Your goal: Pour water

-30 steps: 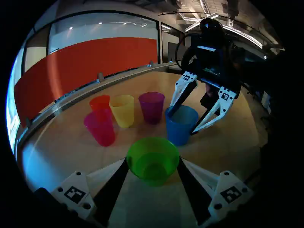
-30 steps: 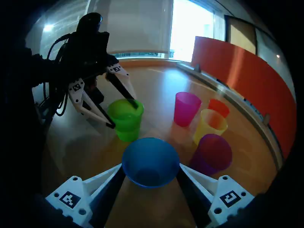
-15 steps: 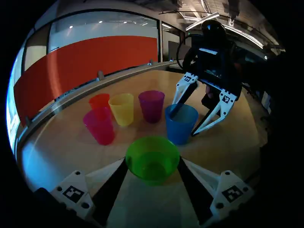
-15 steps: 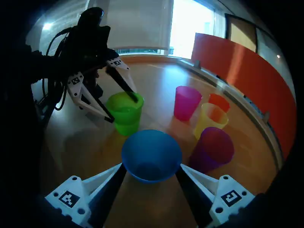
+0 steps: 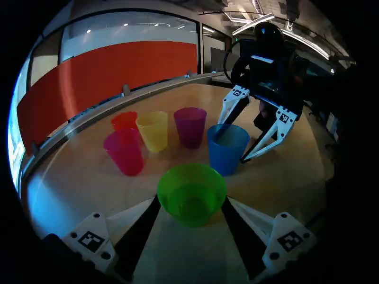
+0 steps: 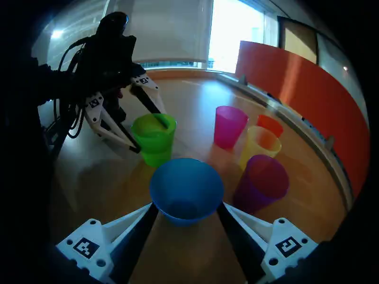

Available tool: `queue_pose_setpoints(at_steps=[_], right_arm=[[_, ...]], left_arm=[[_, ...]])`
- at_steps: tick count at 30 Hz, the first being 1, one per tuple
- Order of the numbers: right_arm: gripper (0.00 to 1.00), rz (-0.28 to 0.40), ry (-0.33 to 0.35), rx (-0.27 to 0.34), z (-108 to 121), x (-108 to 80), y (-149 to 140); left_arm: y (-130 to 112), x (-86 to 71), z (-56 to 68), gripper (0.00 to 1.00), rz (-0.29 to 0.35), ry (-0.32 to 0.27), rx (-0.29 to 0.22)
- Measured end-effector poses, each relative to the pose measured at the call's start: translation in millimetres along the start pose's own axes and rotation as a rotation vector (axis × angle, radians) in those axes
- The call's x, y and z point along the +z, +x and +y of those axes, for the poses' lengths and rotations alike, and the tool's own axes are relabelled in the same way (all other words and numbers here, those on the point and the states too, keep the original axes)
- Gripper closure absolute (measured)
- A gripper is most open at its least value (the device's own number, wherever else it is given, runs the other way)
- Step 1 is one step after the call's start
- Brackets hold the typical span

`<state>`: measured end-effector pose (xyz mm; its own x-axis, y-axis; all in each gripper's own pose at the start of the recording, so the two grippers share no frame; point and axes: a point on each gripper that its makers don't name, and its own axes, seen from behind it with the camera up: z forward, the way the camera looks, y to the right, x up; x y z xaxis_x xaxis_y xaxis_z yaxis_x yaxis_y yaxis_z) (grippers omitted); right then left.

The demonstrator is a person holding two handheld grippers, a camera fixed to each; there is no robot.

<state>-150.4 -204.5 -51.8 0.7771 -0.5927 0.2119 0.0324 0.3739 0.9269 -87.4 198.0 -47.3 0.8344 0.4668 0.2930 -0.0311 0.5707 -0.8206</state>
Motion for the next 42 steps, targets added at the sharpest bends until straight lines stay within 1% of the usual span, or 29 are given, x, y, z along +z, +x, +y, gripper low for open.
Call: queue_pose_setpoints(at_steps=[2,11,19,23,28,42], right_arm=[[0.05,0.001,-0.002,0.001,0,-0.3,0],[0.05,0.007,-0.004,0.002,-2,-2.3,0],[0.05,0.009,-0.018,0.006,0,-8.5,-4],[0.05,0.011,-0.027,0.011,0,-12.0,-6],[0.05,0.013,-0.034,0.015,-1,-16.4,-9],[0.05,0.011,-0.066,0.022,-1,-33.6,-14]], left_arm=[[0,-0.8,-1.5,0.08,-0.001,0.004,0.0],[-3,-4.4,-1.5,0.08,-0.013,0.013,0.015],[-8,-12.0,-4.2,0.08,-0.019,0.027,0.01],[-13,-16.4,-7.0,0.08,-0.024,0.042,0.012],[-16,-22.1,-7.2,0.08,-0.027,0.053,0.009],[-21,-41.4,-12.9,0.08,-0.014,0.102,-0.013]])
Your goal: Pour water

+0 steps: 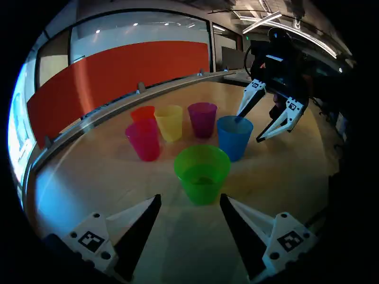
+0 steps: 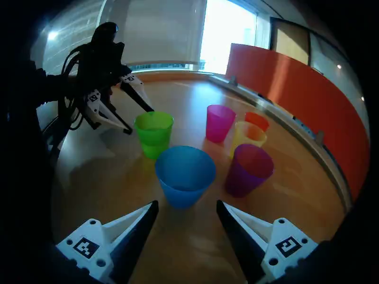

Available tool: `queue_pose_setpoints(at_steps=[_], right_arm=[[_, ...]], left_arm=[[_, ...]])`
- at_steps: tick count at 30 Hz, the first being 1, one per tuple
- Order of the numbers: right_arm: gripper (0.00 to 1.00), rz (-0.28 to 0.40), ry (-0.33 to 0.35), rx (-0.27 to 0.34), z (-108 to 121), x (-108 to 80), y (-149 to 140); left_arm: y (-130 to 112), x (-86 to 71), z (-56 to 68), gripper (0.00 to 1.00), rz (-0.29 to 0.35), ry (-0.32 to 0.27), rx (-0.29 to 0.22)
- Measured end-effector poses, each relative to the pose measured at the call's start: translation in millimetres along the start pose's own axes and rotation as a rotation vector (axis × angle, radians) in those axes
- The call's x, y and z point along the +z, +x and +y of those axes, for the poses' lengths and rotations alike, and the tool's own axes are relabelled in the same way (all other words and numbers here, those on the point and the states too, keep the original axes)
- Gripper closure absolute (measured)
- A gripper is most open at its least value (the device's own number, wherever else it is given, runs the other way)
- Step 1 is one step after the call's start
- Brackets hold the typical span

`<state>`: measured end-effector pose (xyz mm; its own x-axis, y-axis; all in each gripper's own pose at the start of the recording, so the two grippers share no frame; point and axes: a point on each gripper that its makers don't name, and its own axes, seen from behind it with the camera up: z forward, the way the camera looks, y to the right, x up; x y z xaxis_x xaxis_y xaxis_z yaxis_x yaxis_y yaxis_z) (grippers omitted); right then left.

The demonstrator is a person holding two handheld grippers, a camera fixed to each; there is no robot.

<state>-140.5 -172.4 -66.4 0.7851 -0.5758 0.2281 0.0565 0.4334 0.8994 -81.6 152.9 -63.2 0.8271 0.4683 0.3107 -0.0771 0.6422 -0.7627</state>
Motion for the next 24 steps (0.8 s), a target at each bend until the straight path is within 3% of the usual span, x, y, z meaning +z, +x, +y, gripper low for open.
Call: queue_pose_setpoints(at_steps=[17,24], right_arm=[[0.05,0.013,-0.064,0.039,9,-18.3,-4],[0.05,0.029,-0.124,0.091,18,-31.3,-7]], left_arm=[[-3,-19.8,-12.4,0.08,0.027,0.064,-0.032],[2,-31.6,-30.8,0.08,0.069,0.125,-0.083]])
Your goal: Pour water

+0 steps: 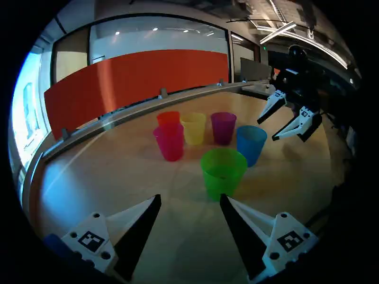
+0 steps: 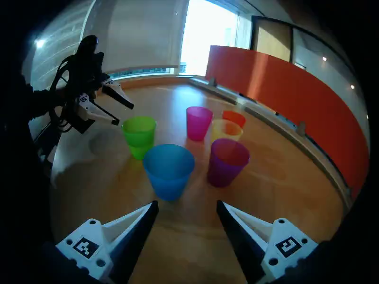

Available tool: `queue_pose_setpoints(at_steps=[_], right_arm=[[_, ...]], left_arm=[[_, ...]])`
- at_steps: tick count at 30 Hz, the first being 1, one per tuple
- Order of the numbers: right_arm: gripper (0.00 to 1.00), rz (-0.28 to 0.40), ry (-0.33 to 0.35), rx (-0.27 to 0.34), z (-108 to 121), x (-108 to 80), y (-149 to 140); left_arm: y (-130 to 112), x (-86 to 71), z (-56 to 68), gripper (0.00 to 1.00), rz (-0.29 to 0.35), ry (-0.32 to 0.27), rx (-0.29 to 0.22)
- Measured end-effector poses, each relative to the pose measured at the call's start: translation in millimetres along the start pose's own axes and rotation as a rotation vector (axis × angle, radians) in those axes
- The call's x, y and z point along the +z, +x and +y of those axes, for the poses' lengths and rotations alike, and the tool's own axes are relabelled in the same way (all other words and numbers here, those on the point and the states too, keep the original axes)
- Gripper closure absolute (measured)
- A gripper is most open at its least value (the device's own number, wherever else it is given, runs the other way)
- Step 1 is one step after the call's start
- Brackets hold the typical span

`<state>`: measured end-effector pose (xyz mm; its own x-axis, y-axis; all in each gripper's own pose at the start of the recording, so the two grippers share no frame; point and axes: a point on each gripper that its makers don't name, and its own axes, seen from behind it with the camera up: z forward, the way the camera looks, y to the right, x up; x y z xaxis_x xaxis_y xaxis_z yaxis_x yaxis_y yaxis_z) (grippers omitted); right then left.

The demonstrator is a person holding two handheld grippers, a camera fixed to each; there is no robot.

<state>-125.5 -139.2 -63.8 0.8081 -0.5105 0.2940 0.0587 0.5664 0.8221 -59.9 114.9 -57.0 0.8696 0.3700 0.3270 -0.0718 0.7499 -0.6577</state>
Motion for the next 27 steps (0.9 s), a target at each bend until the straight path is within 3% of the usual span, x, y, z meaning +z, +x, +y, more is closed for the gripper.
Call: queue_pose_setpoints(at_steps=[11,20,27], right_arm=[[0.05,0.058,-0.1,0.084,16,-24.2,8],[0.05,0.107,-0.188,0.113,27,-43.6,14],[0.05,0.136,-0.259,0.153,37,-54.0,13]], left_arm=[[13,-18.0,-25.3,0.08,0.077,0.118,-0.056],[29,-35.0,-51.0,0.08,0.158,0.224,-0.106],[36,-46.6,-64.2,0.08,0.199,0.29,-0.115]])
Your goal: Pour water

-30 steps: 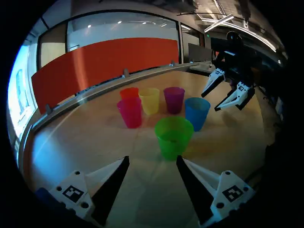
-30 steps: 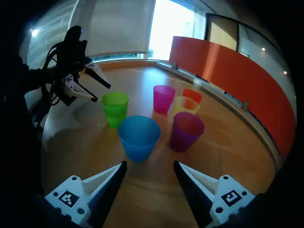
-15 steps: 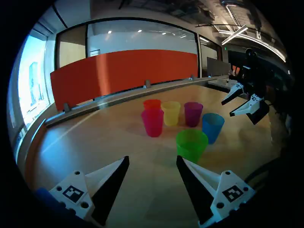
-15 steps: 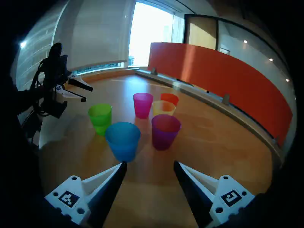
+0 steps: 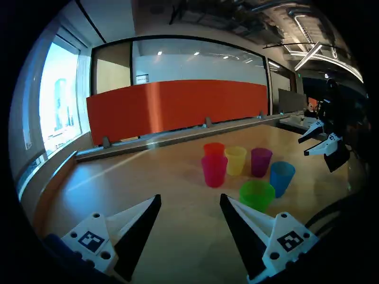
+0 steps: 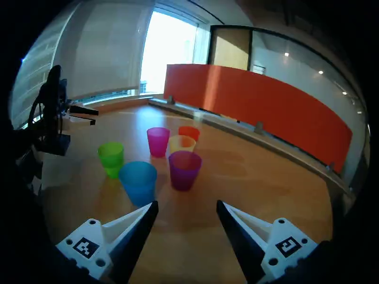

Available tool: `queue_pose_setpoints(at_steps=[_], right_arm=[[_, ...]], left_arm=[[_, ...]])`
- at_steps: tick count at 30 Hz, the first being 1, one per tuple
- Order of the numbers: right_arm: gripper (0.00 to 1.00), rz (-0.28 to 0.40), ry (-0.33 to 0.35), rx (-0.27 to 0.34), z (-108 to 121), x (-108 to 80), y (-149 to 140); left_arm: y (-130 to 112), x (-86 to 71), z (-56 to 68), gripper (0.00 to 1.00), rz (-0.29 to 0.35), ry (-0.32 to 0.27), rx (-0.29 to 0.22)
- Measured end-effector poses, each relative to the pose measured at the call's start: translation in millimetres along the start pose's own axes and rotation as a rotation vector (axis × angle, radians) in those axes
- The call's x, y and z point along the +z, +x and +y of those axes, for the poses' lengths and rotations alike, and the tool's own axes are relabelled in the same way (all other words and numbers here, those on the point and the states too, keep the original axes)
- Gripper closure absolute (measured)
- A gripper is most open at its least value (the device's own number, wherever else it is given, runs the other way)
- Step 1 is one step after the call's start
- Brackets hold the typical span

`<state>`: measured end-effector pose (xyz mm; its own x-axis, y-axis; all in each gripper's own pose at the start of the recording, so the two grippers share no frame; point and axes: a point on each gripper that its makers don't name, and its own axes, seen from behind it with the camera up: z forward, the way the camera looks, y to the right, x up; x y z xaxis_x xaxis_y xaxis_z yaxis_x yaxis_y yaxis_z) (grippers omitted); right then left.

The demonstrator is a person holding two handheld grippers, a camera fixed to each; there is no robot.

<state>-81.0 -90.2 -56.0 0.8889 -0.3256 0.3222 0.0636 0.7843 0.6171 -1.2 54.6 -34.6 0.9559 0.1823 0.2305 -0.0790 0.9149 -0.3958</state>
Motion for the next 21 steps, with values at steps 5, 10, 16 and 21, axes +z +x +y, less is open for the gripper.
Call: queue_pose_setpoints(at_steps=[5,10,16,21], right_arm=[[0.05,0.029,-0.057,0.032,10,-3.3,6],[0.05,0.068,-0.092,0.05,12,-3.4,13],[0.05,0.101,-0.15,0.066,19,-0.8,21],[0.05,0.14,-0.199,0.093,28,-1.1,31]], left_arm=[[4,-1.9,-7.2,0.08,0.02,0.037,-0.015],[7,-3.8,-12.4,0.08,0.045,0.064,-0.043],[15,-7.5,-19.4,0.08,0.08,0.104,-0.059],[21,-8.7,-23.1,0.08,0.113,0.133,-0.07]])
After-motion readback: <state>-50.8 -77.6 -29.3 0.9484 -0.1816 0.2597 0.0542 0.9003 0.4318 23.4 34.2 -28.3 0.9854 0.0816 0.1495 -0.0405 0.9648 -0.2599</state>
